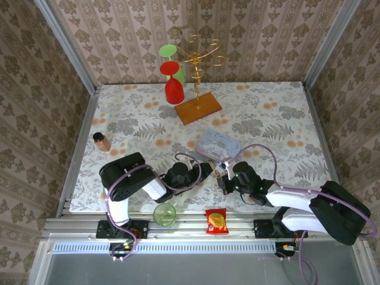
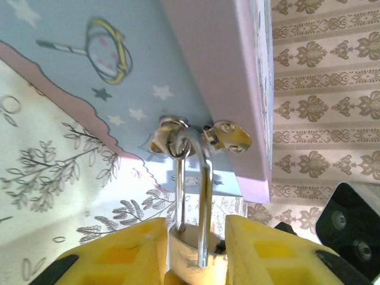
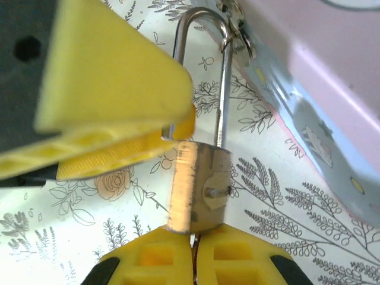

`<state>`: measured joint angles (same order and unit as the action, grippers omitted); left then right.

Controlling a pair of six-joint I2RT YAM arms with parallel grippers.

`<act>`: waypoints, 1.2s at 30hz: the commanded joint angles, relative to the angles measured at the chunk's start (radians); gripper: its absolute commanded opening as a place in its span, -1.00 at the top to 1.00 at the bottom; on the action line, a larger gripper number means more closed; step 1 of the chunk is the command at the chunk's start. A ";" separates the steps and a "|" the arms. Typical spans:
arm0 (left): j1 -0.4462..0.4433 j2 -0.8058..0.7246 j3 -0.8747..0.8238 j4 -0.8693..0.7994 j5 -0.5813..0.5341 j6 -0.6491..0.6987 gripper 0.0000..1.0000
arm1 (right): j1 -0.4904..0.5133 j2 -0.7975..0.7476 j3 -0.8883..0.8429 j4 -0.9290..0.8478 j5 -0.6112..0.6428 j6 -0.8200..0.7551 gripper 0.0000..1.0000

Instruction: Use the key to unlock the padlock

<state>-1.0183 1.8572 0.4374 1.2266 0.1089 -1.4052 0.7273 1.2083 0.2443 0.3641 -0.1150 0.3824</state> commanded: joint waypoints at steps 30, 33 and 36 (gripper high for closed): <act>0.044 -0.071 0.058 -0.397 0.008 0.321 0.76 | -0.095 -0.051 -0.063 -0.105 -0.026 0.228 0.44; 0.043 -0.071 0.063 -0.390 0.008 0.312 0.67 | -0.095 -0.076 -0.049 -0.125 -0.024 0.230 0.43; 0.040 -0.090 0.055 -0.388 -0.001 0.304 0.62 | -0.094 -0.143 -0.037 -0.143 -0.033 0.235 0.36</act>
<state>-0.9810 1.7927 0.4934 0.8940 0.1310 -1.1172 0.6346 1.1213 0.1875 0.2760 -0.1658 0.6094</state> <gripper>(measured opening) 0.187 0.311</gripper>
